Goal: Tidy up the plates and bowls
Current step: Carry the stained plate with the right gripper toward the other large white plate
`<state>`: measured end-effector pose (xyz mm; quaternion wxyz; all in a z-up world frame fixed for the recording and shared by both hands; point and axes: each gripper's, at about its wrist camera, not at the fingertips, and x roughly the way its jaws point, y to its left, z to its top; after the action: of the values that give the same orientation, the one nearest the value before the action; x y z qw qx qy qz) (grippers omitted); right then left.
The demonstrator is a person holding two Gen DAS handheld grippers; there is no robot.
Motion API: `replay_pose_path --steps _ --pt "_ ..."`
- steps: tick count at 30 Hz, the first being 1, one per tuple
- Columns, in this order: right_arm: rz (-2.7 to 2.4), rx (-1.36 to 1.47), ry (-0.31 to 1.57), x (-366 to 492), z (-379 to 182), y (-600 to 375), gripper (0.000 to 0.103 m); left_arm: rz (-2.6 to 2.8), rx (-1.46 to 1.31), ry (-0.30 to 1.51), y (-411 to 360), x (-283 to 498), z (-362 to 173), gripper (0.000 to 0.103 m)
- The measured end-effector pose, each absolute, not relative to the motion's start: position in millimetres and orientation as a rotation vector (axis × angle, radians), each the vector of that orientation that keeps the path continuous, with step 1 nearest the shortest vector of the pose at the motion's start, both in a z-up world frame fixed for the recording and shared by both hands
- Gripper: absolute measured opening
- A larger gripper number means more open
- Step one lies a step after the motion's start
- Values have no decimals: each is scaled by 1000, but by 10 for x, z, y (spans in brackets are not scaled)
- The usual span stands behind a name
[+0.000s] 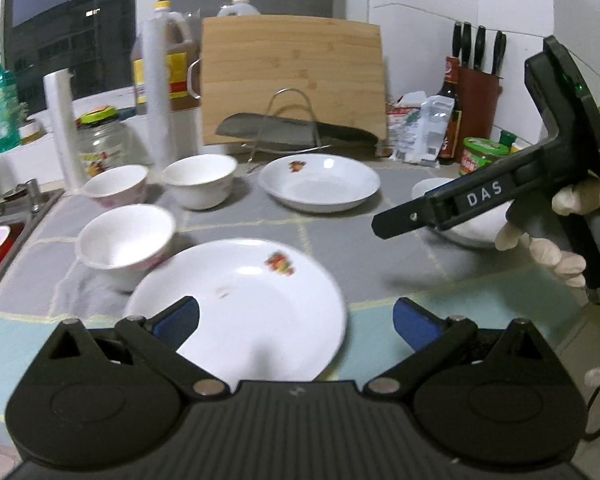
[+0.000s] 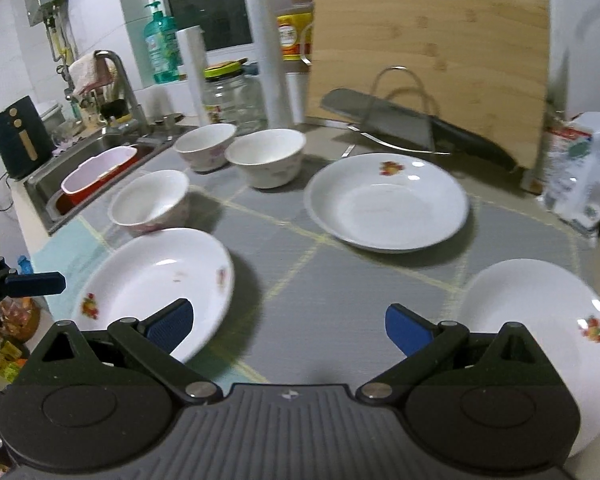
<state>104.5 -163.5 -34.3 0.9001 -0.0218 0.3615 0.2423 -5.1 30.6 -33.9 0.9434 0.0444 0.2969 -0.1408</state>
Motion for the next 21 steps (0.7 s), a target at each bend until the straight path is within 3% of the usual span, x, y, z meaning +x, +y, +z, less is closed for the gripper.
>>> replay_pose_path --steps 21 --pt "537 -45 894 1033 -783 -851 103 -336 148 735 1175 29 -865 102"
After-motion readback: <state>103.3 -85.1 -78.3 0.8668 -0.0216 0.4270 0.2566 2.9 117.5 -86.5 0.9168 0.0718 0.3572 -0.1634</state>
